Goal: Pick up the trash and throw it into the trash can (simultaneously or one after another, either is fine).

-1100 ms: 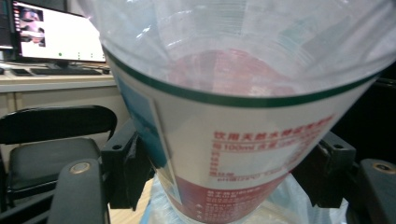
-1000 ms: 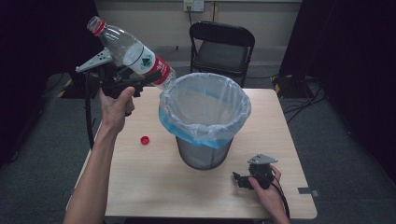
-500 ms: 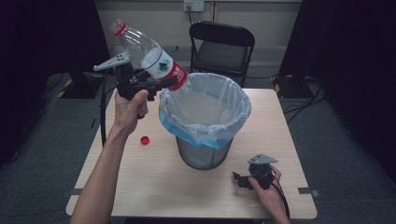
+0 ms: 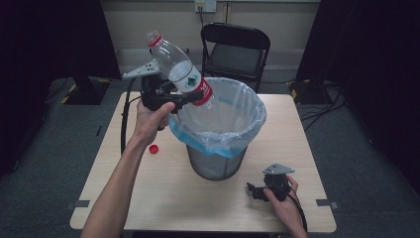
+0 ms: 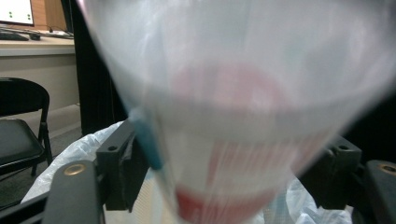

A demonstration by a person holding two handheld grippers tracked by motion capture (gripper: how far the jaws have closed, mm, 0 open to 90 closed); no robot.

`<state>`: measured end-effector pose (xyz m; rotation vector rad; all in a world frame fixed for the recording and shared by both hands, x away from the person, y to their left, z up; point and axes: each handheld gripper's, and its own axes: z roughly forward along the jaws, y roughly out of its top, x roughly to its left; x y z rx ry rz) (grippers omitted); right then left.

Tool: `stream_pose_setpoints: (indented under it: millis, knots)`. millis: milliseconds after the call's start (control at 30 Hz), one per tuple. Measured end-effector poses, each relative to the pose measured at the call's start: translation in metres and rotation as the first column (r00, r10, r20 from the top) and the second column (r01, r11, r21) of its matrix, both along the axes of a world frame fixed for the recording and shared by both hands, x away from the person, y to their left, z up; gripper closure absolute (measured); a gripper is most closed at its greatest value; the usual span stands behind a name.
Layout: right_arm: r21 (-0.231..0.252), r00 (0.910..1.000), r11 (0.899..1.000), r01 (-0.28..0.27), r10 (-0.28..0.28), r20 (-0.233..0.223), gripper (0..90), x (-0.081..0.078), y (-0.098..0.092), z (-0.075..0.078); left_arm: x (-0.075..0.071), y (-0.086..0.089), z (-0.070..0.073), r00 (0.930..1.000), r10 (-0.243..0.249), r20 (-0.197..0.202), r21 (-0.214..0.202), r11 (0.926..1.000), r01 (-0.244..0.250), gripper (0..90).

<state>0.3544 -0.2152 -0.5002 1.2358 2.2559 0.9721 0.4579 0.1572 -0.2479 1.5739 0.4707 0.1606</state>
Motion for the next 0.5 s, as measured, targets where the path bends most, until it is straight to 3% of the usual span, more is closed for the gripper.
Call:
stream_pose_setpoints:
  millis: [100, 500]
  knots:
    - [-0.002, 1.0000, 1.000, -0.001, 0.001, 0.001, 9.5, 0.0000, -0.0002, 0.0000, 0.0010, -0.0012, -0.0011, 1.0000, 0.010, -0.001, 0.018, 0.9998, -0.010, 22.8]
    - [-0.002, 1.0000, 1.000, -0.002, 0.002, 0.001, 9.5, 0.0000, -0.0002, 0.0000, 0.0005, -0.0006, -0.0016, 0.9999, 0.010, 0.013, 0.021, 0.9997, -0.011, 22.6]
